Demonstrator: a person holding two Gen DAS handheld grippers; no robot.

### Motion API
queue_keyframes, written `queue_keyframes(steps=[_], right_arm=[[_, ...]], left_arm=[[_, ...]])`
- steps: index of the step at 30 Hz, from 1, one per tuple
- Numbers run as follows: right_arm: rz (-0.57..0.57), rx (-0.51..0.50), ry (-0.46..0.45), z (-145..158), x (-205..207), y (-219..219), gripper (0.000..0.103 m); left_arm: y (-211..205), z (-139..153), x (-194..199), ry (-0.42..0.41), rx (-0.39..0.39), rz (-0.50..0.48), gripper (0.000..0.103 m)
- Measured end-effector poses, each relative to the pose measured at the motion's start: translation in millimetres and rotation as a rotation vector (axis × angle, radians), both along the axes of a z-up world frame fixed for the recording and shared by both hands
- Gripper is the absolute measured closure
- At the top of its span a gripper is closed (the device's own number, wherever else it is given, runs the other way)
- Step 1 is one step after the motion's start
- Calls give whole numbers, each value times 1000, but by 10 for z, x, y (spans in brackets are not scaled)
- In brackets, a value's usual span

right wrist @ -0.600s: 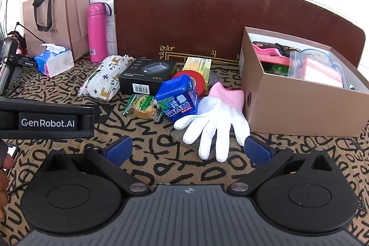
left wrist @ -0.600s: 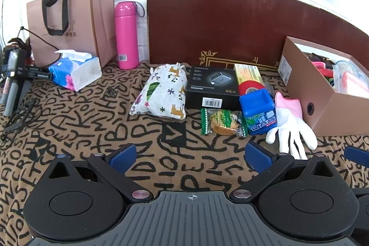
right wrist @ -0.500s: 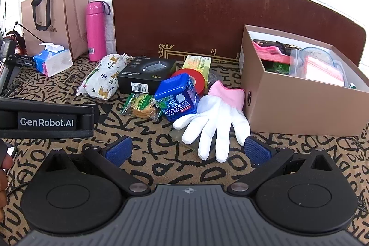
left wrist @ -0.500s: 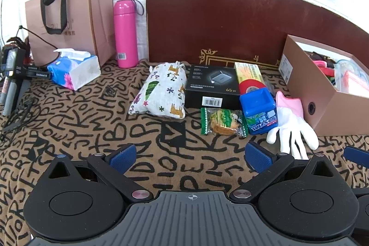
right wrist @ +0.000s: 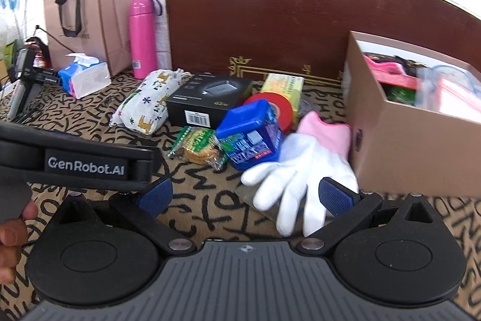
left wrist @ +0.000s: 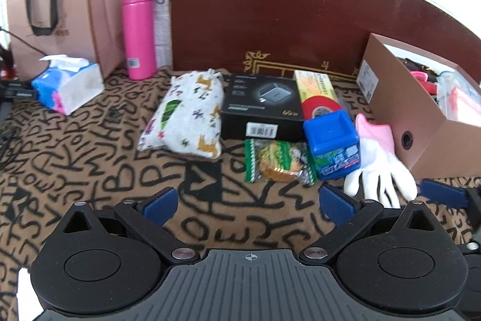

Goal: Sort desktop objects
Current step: 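Move the left gripper toward the blue square container, then close the left gripper on the blue square container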

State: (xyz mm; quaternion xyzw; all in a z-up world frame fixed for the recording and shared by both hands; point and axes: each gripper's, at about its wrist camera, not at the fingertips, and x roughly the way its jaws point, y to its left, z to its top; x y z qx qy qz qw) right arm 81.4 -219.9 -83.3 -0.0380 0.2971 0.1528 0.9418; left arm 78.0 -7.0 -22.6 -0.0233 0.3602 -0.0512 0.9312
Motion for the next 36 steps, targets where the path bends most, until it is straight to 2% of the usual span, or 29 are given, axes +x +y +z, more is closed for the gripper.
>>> queue_keyframes(steps=[7, 14, 18, 20, 27, 29, 31, 36], right_arm=[[63, -64, -36, -119, 272, 60, 5], [64, -77, -51, -185, 555, 38, 16], [74, -79, -52, -231, 685, 44, 24], [93, -71, -43, -261, 729, 43, 26], [129, -78, -71, -294, 751, 92, 28], [134, -75, -67, -304, 774, 93, 28], [137, -70, -60, -310, 800, 92, 28], [131, -66, -47, -320, 809, 97, 27]], left_arm=[[-78, -23, 370, 13, -76, -76, 0], [-193, -67, 709, 41, -193, -163, 0], [-282, -133, 860, 76, -239, -229, 5], [-329, -182, 940, 94, -246, -248, 9], [-393, -296, 1115, 136, -269, -271, 11], [-396, -314, 1144, 148, -275, -278, 21], [-409, -324, 1170, 158, -275, -287, 26], [-440, -345, 1190, 162, -261, -289, 25]])
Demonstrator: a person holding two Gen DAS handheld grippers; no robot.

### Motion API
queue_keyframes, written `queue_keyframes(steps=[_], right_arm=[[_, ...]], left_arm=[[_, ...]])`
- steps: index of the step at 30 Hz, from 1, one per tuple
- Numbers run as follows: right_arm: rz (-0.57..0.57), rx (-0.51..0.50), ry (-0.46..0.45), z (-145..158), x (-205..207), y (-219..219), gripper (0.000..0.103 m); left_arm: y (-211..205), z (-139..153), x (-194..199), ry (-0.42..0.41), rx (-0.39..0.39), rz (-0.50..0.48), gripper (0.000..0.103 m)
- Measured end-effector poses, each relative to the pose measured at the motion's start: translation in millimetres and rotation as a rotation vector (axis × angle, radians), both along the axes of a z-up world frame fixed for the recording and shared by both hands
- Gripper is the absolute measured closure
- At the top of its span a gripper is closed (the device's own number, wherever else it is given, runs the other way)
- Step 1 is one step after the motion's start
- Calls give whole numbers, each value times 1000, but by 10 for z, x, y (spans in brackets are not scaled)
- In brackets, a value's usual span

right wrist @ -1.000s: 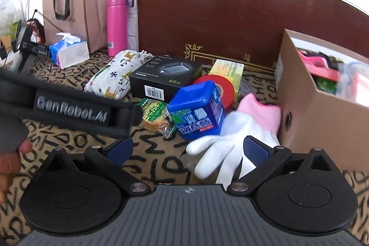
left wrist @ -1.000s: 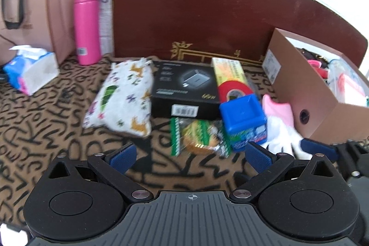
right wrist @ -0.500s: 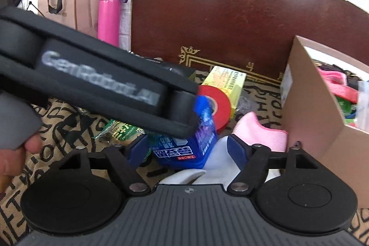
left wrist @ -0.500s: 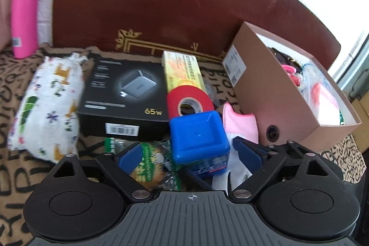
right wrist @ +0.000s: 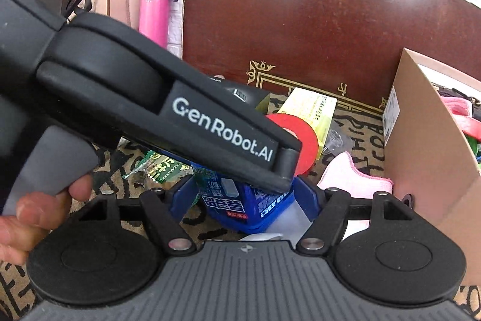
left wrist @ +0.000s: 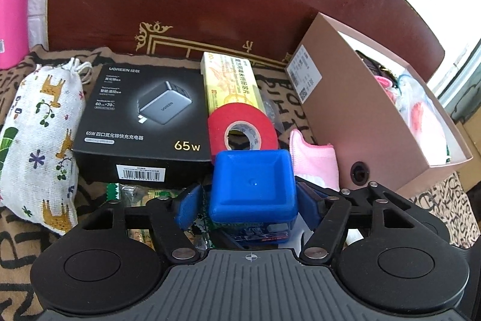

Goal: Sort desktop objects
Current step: 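Close the left gripper on the blue square container, then carry the blue container with the left gripper into the cardboard box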

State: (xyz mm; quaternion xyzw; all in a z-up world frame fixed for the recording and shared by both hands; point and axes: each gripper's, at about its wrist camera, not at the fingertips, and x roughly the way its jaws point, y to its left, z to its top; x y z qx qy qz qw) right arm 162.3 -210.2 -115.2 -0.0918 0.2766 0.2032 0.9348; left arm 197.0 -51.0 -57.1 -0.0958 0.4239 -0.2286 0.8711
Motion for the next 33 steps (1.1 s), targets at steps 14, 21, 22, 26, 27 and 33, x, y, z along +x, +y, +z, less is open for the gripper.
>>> queue_keyframes(steps=[14, 21, 22, 26, 27, 33], right_arm=[[-76, -1, 24, 94, -164, 28, 29], [-76, 13, -7, 245, -394, 50, 29], [-81, 15, -12, 269, -430, 40, 29], [-104, 22, -46, 393, -608, -37, 29], [-113, 24, -56, 424, -647, -62, 29], [-185, 30, -134, 634, -873, -300, 29]], left_arm=[[-96, 76, -213, 19, 59, -10, 46], [-125, 284, -474, -14, 75, -5, 46], [-138, 321, -514, -21, 76, -7, 46], [-225, 476, -675, -57, 79, -28, 46], [-251, 508, -701, -66, 79, -36, 46], [-556, 784, -890, -148, 79, -105, 46]])
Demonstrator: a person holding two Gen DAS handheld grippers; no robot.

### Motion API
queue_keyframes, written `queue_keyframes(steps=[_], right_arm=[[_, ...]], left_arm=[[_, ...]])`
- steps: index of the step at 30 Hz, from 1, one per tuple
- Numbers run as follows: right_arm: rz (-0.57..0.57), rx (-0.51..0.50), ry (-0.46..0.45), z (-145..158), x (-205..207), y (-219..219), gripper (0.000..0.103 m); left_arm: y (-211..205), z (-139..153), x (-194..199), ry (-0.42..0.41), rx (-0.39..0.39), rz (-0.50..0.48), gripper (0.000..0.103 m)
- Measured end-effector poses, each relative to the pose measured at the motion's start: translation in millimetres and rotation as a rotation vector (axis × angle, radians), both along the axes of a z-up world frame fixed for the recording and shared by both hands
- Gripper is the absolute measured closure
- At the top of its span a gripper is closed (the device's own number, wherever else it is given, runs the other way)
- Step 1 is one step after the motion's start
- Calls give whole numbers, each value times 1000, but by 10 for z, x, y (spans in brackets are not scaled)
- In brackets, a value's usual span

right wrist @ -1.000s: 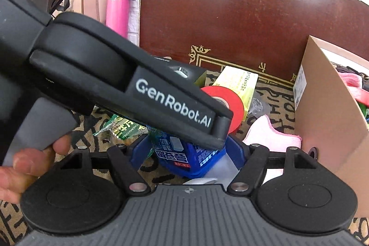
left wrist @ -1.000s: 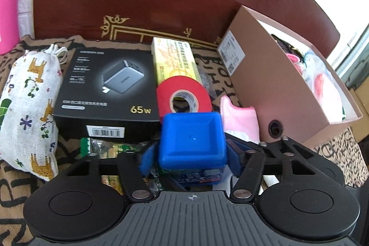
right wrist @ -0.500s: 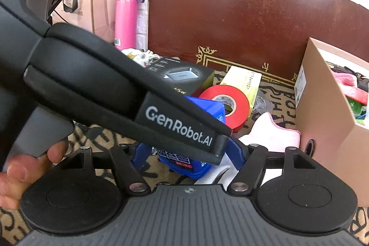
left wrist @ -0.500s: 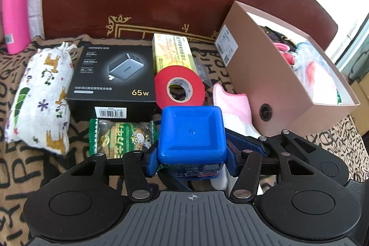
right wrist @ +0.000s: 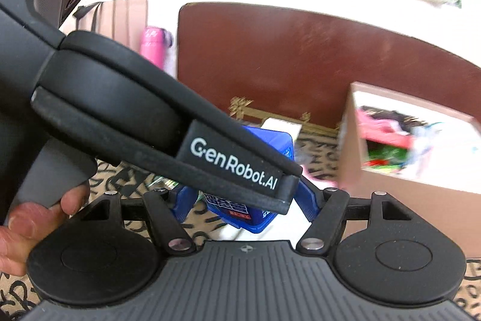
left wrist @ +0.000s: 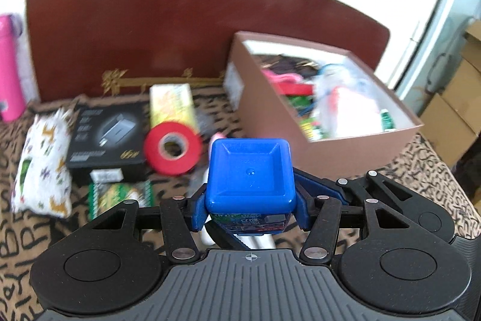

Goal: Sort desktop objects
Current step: 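Carry the blue container with the left gripper into the cardboard box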

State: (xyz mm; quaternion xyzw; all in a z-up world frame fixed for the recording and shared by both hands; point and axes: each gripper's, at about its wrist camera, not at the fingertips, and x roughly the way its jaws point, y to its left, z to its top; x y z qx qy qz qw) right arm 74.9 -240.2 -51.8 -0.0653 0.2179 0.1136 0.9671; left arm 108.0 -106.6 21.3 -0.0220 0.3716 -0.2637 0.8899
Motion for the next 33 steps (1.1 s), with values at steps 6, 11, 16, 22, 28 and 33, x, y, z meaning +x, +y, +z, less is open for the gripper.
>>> queue_keyframes(steps=[6, 11, 16, 22, 28, 33], right_arm=[[-78, 6, -62, 173, -91, -285, 29], [-140, 11, -103, 273, -14, -529, 29], [-181, 20, -129, 317, 178, -744, 30], [-183, 25, -137, 308, 492, -964, 30], [-146, 41, -109, 226, 853, -1092, 31], [-170, 43, -75, 160, 908, -1216, 20]], left_arm=[[-384, 224, -19, -57, 4, -73, 46], [-674, 338, 138, -71, -16, -119, 46], [-934, 393, 347, -81, -29, -155, 46], [-1145, 358, 654, -91, -27, -159, 46], [-1221, 221, 980, -81, -17, -130, 32], [-1075, 150, 1047, -130, -34, -45, 13]])
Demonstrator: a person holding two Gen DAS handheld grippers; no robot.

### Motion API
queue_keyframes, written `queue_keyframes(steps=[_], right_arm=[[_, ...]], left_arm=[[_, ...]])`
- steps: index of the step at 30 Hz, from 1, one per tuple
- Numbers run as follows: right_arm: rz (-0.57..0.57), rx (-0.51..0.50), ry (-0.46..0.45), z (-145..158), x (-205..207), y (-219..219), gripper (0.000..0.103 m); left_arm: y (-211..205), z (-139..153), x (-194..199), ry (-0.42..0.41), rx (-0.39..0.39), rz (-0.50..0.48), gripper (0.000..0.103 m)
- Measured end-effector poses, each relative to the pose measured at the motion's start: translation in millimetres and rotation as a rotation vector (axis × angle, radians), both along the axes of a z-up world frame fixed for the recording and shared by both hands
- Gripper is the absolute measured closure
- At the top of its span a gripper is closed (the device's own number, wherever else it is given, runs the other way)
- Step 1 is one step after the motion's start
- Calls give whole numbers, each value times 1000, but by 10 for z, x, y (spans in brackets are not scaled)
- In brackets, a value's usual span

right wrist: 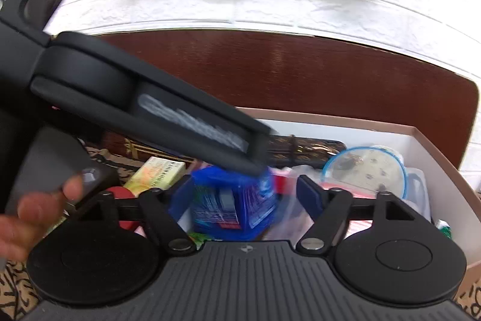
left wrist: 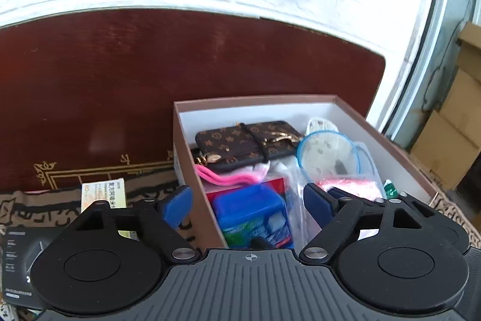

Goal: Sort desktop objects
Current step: 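Carry the blue container with the left gripper into the cardboard box, then open the left gripper to release the container and withdraw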

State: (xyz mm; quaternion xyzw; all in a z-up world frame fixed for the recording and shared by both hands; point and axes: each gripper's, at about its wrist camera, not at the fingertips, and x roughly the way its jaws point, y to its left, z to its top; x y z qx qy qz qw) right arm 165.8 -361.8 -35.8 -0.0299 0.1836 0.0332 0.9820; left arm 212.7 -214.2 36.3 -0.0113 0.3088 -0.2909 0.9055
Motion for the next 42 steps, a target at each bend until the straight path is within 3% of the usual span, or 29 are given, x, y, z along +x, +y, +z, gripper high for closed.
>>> queue_keyframes(steps=[3, 6, 11, 17, 26, 28, 30, 35, 42], right_arm=[[-22, 25, 29, -18, -107, 0, 23], [-26, 47, 63, -1, -64, 16, 43], [-16, 44, 72, 65, -330, 117, 56], [-7, 34, 77, 35, -275, 142, 62], [-25, 51, 105, 17, -257, 200, 62], [-21, 58, 92, 54, -306, 226, 58], [-25, 47, 67, 102, -372, 275, 36], [-27, 3, 38, 189, -532, 418, 18], [-14, -22, 22, 222, -835, 622, 7]], left_arm=[[45, -18, 46, 36, -22, 0, 14], [33, -41, 57, 44, -18, -14, 14], [11, -77, 13, 48, -8, -26, 14], [-12, -124, 18, 55, 2, -17, 14], [42, -148, -59, 49, 14, 20, 8], [73, -142, -89, 53, 14, 31, 2], [115, -130, -142, 52, 6, 49, 0], [201, -88, -315, 40, 11, 57, 0], [393, -106, -636, 31, 36, 100, 0]])
